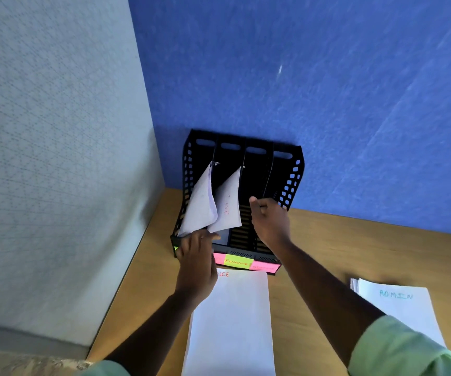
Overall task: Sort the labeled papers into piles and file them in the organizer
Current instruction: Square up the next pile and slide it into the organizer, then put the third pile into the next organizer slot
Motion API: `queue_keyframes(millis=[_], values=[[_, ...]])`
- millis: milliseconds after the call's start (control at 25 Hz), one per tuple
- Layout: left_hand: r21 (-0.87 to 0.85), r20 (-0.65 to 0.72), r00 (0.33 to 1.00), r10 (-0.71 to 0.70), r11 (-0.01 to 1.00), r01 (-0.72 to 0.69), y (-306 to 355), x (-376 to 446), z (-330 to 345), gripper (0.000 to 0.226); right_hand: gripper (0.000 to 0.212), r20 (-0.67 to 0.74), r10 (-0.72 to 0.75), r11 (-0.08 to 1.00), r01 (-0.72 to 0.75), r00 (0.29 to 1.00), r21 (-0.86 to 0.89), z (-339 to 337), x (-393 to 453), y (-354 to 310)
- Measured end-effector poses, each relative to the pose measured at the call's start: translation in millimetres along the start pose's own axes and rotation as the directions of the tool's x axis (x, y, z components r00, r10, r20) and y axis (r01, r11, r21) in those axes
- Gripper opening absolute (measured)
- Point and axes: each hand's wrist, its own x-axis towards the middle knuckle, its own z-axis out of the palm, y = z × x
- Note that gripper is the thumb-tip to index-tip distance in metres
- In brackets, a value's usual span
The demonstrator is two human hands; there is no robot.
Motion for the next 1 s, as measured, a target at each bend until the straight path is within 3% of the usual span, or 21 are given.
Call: queue_keyframes(millis=[160,240,320,400,480,560,720,1000], values=[[0.002,0.025,0.980,-0.199,0.980,0.199,-19,-35,16,0.039,0.024,-0.214,-0.098,0.994,0.107,0.972,0.032,-14,-54,39],[0.055,0.111,0.930,-0.352,0.936,0.348,-33,-54,24,0.038,0.020,-0.215,-0.053,0.998,0.060,0.975,0.028,-13,-84,63],[0.111,0.207,0.855,-0.475,0.880,0.462,-47,-75,34,0.041,0.017,-0.151,0.034,0.999,-0.032,0.988,0.013,-6,-109,89],[0.074,0.272,0.798,-0.538,0.838,0.540,-54,-94,43,0.041,0.015,-0.003,0.168,0.984,-0.167,0.986,-0.059,2,-129,118],[-0.005,0.317,0.743,-0.589,0.783,0.623,-52,-106,48,0.040,0.038,0.231,0.335,0.937,-0.297,0.914,-0.184,9,-147,138],[-0.034,0.328,0.709,-0.624,0.742,0.669,-48,-110,53,0.041,0.053,0.364,0.419,0.902,-0.335,0.832,-0.272,17,-162,151],[-0.088,0.396,0.670,-0.628,0.700,0.708,-37,-106,58,0.034,0.046,0.343,0.427,0.901,-0.359,0.837,-0.245,25,-177,154],[-0.175,0.532,0.589,-0.608,0.602,0.779,-26,-108,60,0.016,0.042,0.388,0.552,0.800,-0.600,0.738,0.004,14,-187,153]])
